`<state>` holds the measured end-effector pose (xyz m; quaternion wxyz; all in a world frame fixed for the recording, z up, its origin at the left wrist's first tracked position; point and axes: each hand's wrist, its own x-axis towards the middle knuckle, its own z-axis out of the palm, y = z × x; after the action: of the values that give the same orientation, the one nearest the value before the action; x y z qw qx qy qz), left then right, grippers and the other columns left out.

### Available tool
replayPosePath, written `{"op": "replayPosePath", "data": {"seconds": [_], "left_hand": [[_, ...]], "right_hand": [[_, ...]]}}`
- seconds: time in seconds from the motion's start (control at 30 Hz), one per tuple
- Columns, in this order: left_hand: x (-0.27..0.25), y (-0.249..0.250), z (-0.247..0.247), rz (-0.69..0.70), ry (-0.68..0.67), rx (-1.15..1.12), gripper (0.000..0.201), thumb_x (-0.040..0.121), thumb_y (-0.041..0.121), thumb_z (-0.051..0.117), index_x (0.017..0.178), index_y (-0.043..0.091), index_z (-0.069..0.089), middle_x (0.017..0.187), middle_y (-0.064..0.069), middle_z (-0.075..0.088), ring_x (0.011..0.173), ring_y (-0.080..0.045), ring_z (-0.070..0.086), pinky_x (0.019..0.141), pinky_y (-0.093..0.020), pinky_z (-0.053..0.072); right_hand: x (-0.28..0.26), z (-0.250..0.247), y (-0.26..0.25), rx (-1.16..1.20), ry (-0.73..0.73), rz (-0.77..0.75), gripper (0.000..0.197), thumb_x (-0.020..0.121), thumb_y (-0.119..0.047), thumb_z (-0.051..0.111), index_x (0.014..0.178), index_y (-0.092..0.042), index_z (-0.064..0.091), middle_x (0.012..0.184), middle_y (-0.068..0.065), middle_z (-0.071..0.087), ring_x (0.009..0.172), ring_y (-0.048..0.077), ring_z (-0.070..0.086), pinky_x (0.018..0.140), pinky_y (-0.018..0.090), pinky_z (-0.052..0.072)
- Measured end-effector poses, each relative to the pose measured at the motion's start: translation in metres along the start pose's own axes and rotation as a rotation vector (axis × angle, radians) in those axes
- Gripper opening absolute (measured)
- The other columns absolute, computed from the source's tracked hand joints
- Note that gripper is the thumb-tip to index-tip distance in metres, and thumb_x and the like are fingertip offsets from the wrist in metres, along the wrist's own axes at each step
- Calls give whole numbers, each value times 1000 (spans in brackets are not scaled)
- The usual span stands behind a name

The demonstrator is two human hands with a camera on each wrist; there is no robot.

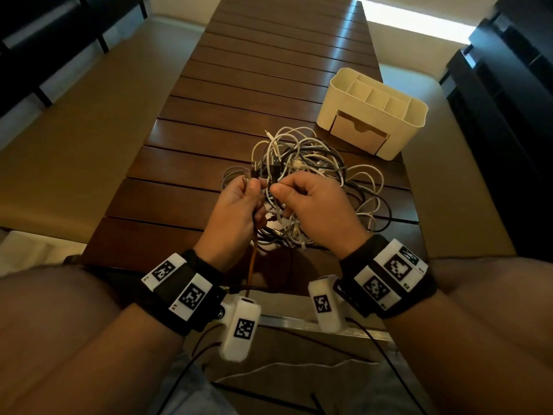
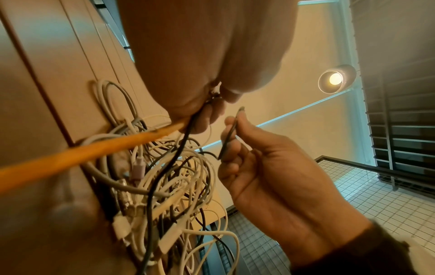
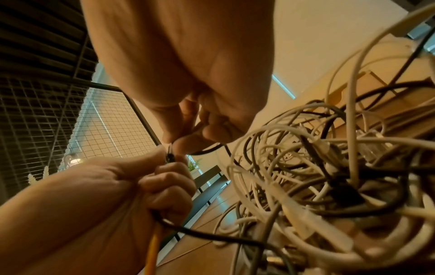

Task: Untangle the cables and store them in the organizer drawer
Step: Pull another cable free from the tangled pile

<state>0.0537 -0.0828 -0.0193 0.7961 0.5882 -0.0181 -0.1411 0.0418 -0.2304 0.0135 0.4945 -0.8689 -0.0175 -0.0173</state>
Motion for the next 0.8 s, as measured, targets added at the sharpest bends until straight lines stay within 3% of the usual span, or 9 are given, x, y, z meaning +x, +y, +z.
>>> {"op": "replayPosePath", "data": {"seconds": [0.07,0.17,0.3,0.37,0.43,0.53,0.6,0.67,0.8], "left_hand": [[-2,1,1,18,-33,35,22,108,16,36,100,11,55,63,10,56,53,-2,49,54,-20,42],[-5,3,1,25,-65,-1,20,107,13,36,104,7,55,73,8,67,62,-2,61,58,-18,50],[-7,3,0,38,-95,-9,19,104,12,41,106,9,59,92,-2,68,80,-9,67,69,-22,55],[-6,2,-1,45,-81,-20,17,103,11,42,107,8,59,99,-6,68,88,-12,68,75,-25,56],[-4,2,-1,49,-35,-55,15,103,14,44,103,9,58,91,-3,66,81,-11,66,73,-26,54],[-2,7,-3,84,57,-103,16,95,30,50,91,15,55,69,10,59,62,-5,53,64,-25,47],[-2,9,-1,121,79,-120,20,89,36,49,88,17,54,66,13,60,62,-4,53,66,-25,47],[-4,11,2,148,82,-166,22,95,34,44,86,16,53,68,13,62,69,-4,58,74,-27,50],[-5,22,4,177,45,-377,25,94,36,43,88,13,51,71,3,57,76,-15,65,79,-34,57]], "right_hand": [[-1,5,0,43,-49,33,16,97,-21,62,88,-10,70,72,2,66,61,5,61,58,15,47],[-1,8,1,-6,-83,23,15,97,-21,61,86,-17,69,76,3,69,69,15,66,67,30,54],[0,7,4,-30,-101,-3,13,98,-19,59,88,-18,68,80,-12,65,72,-1,63,65,18,51],[-1,8,4,-1,-81,-19,12,97,-19,62,87,-19,68,83,-16,66,82,-5,64,72,17,51],[-1,11,5,-36,-63,-64,10,95,-24,64,89,-20,71,86,-12,67,87,4,65,77,26,54],[3,11,16,-364,-95,-180,22,96,-38,59,99,-22,74,95,-10,59,94,13,52,82,36,47],[5,7,22,-490,-105,-219,26,97,-43,56,108,-26,72,107,-11,57,106,16,43,90,40,41],[6,3,24,-510,-129,-217,29,98,-45,53,115,-30,70,124,-14,55,119,17,36,97,40,32],[11,-8,36,-644,-256,-87,36,101,-49,41,126,-33,61,138,-18,49,133,13,27,98,39,22]]}}
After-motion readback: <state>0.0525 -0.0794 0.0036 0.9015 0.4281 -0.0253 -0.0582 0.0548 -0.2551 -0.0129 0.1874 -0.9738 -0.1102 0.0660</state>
